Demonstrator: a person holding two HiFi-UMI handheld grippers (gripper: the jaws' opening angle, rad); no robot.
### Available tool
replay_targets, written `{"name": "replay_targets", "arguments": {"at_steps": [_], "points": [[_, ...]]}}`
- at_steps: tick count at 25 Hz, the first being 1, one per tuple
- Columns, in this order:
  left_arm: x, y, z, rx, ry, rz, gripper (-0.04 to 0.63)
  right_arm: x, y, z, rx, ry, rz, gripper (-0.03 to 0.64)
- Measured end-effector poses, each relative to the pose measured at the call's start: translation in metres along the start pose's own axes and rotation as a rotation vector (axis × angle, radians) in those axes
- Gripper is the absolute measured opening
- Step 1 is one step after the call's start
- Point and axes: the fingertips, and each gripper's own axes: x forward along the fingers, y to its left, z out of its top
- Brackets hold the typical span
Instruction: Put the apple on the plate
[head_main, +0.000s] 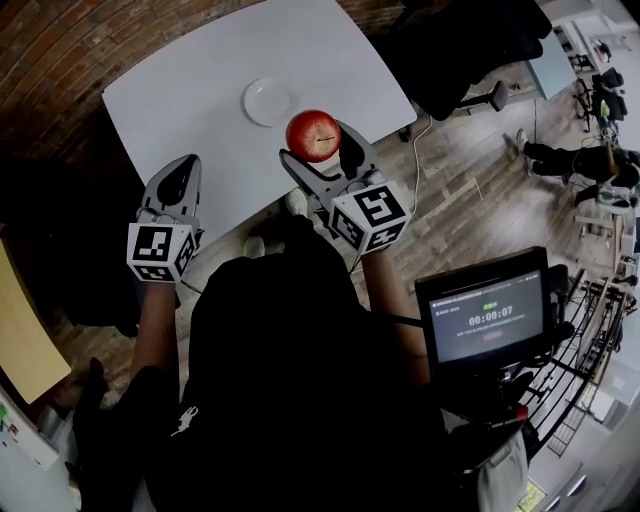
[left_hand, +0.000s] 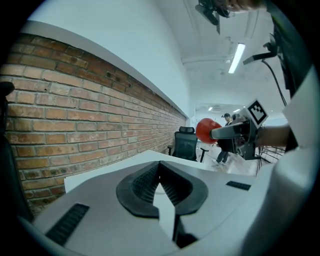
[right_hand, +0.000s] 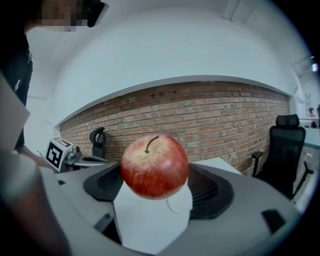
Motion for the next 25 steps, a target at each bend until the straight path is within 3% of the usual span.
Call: {"name": "replay_targets", "arguments": {"at_steps": [16,25], "points": [[0.085,0.013,0.03,-0.037,0.006,0.147,0.006,0.078,-0.071,0.02,-0.044,0.039,0.195,0.394],[0.073,-0.002,0.026,-0.06,0.013,0.215,0.006,0.079,-0.057,0.018,-0.063,0.062,0.298,0.394]]}}
